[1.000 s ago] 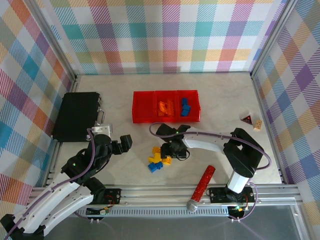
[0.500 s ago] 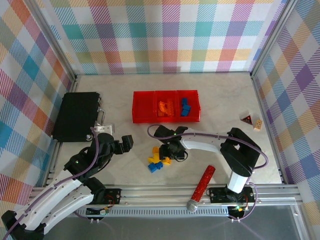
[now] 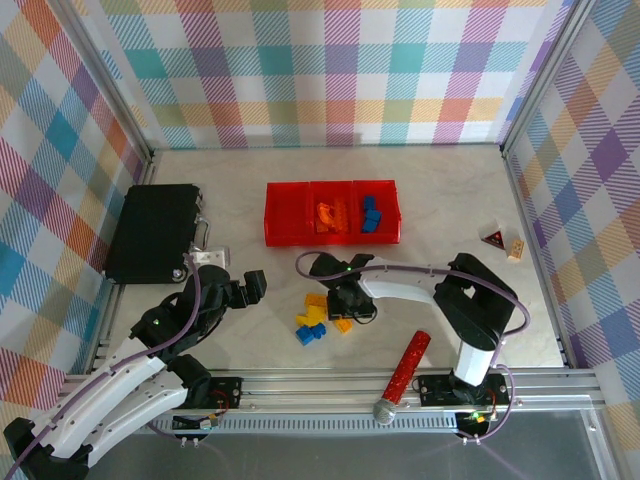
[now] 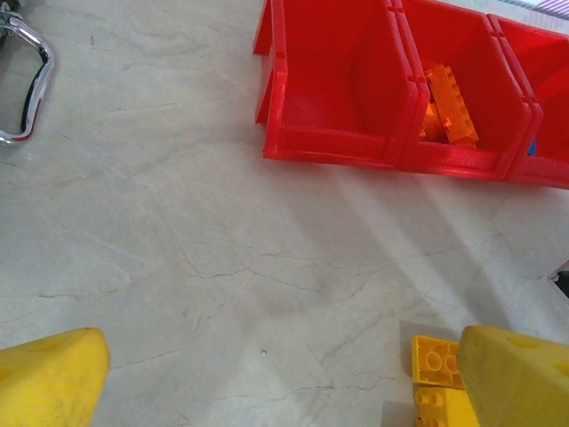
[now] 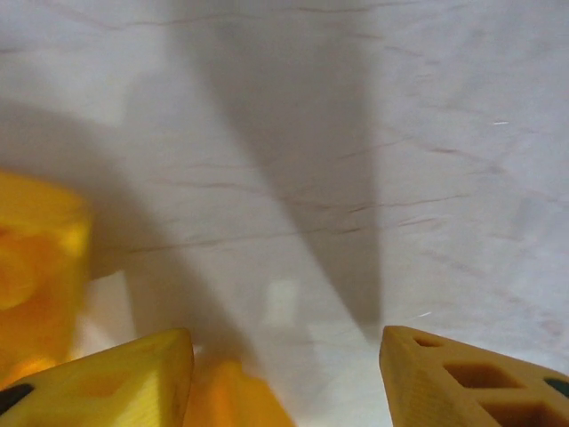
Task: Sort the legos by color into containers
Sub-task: Move the lego to the bottom-center of the table, then pick up the lego from the bottom-center of the table.
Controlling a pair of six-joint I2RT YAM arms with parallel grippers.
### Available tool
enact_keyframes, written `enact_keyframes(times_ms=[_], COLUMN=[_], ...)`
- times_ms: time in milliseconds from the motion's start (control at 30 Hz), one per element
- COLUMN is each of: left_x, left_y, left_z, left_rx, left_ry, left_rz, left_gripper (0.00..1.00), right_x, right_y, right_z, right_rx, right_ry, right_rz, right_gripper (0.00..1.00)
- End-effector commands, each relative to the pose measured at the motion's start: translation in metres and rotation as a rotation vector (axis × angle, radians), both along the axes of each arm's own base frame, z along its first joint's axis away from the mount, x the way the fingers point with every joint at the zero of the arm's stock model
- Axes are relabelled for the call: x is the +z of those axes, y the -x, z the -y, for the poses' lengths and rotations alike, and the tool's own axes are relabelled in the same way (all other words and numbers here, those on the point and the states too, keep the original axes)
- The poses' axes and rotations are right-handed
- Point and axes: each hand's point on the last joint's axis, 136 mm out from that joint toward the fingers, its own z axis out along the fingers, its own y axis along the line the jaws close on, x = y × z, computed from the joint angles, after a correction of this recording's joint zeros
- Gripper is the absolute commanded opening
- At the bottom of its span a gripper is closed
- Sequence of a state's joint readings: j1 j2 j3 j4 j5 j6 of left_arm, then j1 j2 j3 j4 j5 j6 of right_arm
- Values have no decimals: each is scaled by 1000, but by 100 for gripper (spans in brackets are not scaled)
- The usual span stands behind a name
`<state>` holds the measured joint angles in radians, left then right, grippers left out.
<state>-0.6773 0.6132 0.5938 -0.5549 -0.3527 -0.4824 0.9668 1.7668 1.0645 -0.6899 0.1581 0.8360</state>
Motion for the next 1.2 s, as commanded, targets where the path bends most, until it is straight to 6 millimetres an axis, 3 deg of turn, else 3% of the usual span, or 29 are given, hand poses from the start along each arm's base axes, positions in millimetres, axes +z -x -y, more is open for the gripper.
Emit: enact_keyframes(times_ms=[0,167,333,500,733,967,1167], left_x=[8,9,10,10,11,15,13], left_y=[1,1,0,1,1,3,4], left_z=[-5,-5,-5,-5,-7,-11,-12], left_rx=[9,15,15,15,21,30,37], left_ry=[-13,-9,-8,-7,-12,-16,-17], left_rz=[11,16,18,19,18,26,21], left_gripper=[100,100,100,100,100,100,100], right_x=[-5,10,31,40,29,20,7], right_y=[-2,-5,-4,13,39,47,46], right_z=[29,40,32,21,9,2,2], right_rx=[-10,-24,38,90,186,241,249], right_ry=[85,59,-31,-119,-93,-54,-2], right_rz=[2,29,72,45,-9,-38,-50], right_gripper=[57,59,62,62,68,74,73])
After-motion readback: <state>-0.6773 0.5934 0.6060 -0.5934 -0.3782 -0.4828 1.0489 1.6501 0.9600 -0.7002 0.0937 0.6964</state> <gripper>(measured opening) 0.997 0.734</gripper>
